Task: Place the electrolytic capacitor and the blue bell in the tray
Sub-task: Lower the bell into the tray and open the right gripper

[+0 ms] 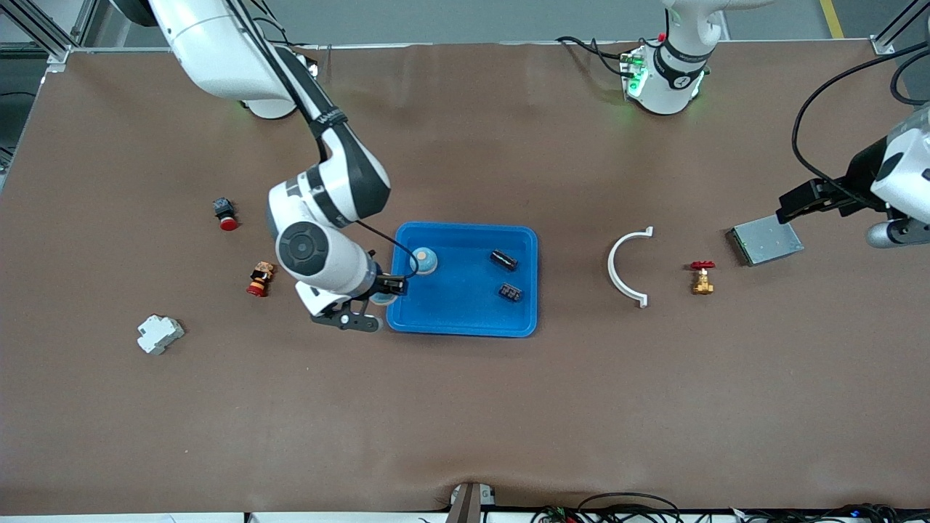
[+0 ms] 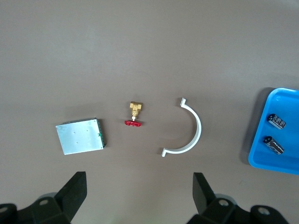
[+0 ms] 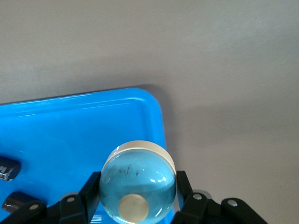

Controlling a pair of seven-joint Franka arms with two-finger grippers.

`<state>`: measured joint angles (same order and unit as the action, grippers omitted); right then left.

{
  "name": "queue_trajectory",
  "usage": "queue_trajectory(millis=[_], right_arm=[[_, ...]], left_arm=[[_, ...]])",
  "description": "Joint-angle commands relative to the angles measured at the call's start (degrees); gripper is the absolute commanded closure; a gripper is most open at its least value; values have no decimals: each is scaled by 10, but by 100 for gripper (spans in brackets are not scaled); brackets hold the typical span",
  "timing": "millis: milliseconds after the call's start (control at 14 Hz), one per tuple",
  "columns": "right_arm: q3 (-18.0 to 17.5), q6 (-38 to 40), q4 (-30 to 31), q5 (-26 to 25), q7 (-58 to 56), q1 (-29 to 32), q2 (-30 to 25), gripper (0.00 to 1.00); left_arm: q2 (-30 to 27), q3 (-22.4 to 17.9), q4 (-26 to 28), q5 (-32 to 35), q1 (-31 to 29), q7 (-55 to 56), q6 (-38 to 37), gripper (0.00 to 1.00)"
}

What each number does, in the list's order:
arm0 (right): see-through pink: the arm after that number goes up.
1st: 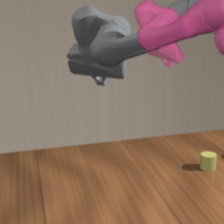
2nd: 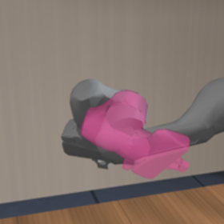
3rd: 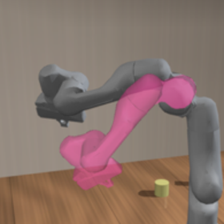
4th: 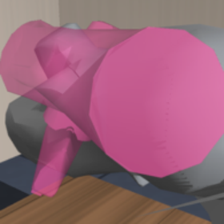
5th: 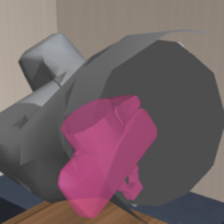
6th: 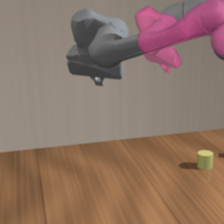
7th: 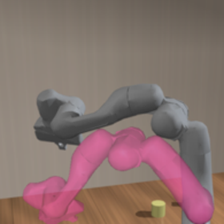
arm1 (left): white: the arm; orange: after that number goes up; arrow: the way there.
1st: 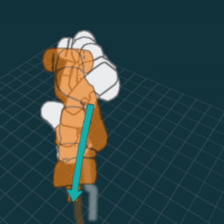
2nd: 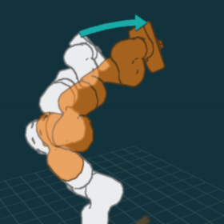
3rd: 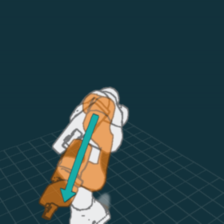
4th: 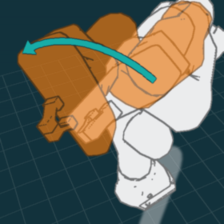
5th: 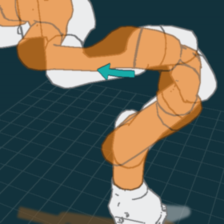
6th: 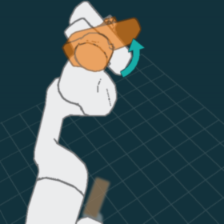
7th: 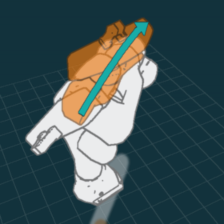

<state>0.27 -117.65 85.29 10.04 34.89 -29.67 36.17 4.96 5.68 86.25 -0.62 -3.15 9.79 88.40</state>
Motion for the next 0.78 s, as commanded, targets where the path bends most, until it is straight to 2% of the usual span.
queue_trajectory(millis=[0,285,570,712], right_arm=[[6,-13,-30,8,16,-13,30,83],[6,-48,-30,8,17,-24,58,83],[6,-66,-29,9,17,-26,78,83],[6,-72,-29,9,18,-27,87,83]], left_arm=[[9,-3,-25,11,-26,1,-16,0],[-21,6,-30,10,-23,4,-78,0],[-43,12,-21,11,-23,-3,-101,0],[-59,23,0,11,-28,-3,-98,0]])
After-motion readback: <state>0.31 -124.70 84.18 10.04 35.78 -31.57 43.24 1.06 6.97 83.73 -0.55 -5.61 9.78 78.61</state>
